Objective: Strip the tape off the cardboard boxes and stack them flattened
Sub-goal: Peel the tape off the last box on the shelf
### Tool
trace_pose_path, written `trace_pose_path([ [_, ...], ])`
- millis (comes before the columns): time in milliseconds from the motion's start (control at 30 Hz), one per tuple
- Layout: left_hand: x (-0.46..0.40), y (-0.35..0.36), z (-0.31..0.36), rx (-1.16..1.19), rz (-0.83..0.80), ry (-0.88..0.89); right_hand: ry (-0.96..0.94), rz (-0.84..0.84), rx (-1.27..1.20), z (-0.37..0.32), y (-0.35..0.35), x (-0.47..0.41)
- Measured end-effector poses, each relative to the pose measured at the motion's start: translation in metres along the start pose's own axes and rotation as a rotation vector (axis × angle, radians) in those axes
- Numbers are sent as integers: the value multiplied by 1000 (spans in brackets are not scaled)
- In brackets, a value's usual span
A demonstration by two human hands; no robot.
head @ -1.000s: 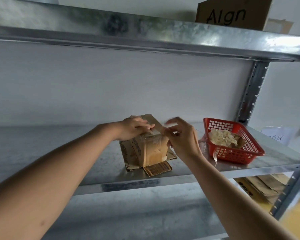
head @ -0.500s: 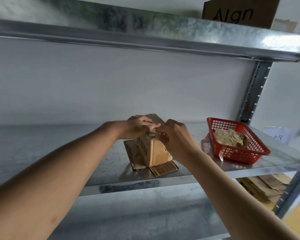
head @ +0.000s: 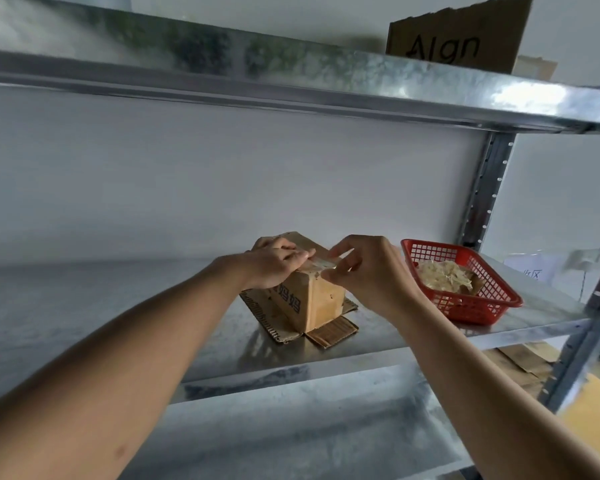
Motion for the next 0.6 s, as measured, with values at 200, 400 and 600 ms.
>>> trace_pose_path([
  [200, -8, 4, -1, -63, 2, 30, 131, 263, -42, 49, -7, 9],
  [400, -6, 4, 2, 2, 13, 28, -32, 126, 78, 25, 25, 4],
  [600, -5, 3, 2, 119, 24, -14, -200, 140, 118, 0, 38, 12],
])
Point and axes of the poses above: each hand's wrist, its own x-axis away from the middle knuckle, its own y-axis out of the palm, z = x × y, the point moved 9 cm from there along -x, towards the middle knuckle, and after that the axes turned 3 degrees about z, right-handed, at the moved point
